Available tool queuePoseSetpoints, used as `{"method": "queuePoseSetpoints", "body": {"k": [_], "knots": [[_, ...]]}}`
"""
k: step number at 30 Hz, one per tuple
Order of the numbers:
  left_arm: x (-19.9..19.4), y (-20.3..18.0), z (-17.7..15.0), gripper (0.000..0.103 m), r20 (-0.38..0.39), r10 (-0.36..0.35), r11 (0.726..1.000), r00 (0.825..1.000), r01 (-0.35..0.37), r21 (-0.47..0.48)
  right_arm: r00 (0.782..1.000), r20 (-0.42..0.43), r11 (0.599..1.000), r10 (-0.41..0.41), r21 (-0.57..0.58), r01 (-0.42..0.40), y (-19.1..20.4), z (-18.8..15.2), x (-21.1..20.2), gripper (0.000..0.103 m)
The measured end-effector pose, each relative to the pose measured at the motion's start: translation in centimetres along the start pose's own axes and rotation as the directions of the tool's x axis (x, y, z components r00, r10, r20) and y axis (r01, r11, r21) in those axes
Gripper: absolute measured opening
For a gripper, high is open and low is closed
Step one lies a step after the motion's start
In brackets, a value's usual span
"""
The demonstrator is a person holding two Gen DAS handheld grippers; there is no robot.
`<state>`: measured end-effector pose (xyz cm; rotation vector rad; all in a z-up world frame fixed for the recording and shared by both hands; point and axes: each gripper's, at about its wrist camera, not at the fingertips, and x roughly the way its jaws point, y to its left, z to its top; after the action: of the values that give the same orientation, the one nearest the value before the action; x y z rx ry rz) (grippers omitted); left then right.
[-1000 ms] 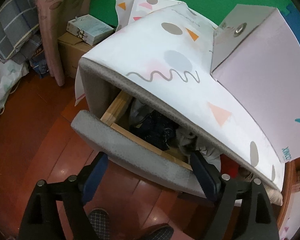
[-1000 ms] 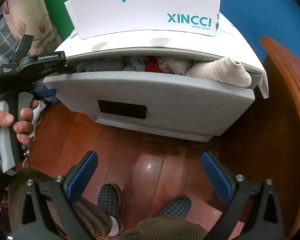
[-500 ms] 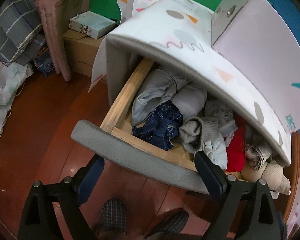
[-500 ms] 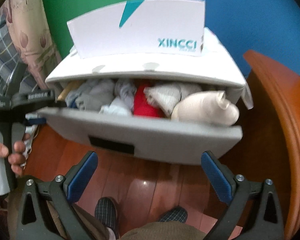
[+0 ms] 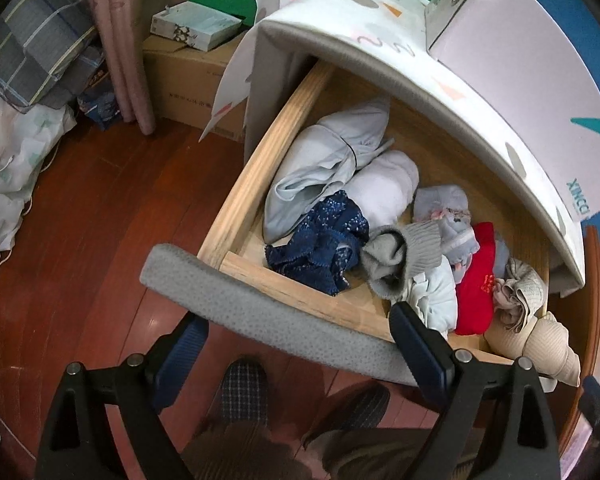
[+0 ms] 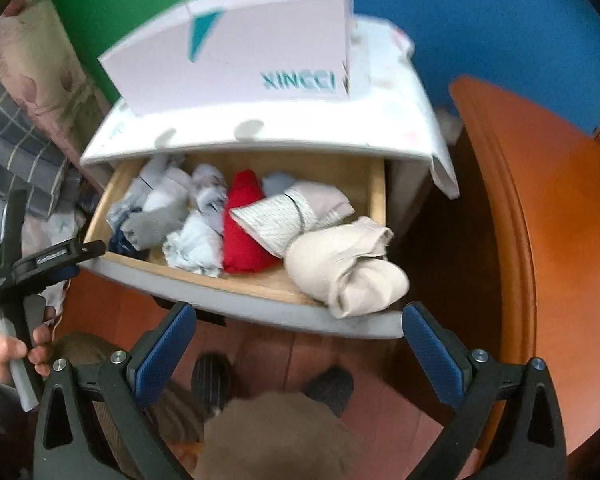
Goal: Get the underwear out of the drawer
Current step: 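Hook the drawer front with the left gripper and pull it open, then grasp the beige lace underwear in the drawer with the right gripper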
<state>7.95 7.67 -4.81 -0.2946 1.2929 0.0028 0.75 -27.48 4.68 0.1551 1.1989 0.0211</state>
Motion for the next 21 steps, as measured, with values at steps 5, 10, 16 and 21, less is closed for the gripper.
{"method": "queuePoseSetpoints", "body": {"k": [5, 10, 16, 21], "knots": [[-0.5, 0.2, -0.6, 0.095, -0.014, 0.003, 1.0, 1.0, -0.003, -0.002, 0.991, -0.131, 1.0, 0.009, 0.027, -0.006, -1.7, 2.1, 1.2, 0.103], [-0.5, 0.4, -0.7, 0.095, -0.02, 0.006, 1.0, 1.0, -0.006, -0.005, 0.968, -0.251, 1.0, -0.025, -0.023, 0.019, -1.6, 5.4, 3.8, 0.103], [-0.9, 0.0, -1.6, 0.095, -0.017, 0.006, 1.0, 1.0, -0.006, -0.01, 0.94, -0.34, 0.999, -0.034, -0.027, 0.026, -1.8, 6.8, 7.1, 0.103], [-1.0, 0.0, -1.7, 0.095, -0.014, -0.001, 1.0, 1.0, 0.001, -0.011, 0.918, -0.395, 1.0, -0.018, -0.016, 0.013, -1.9, 6.5, 9.5, 0.102]]}}
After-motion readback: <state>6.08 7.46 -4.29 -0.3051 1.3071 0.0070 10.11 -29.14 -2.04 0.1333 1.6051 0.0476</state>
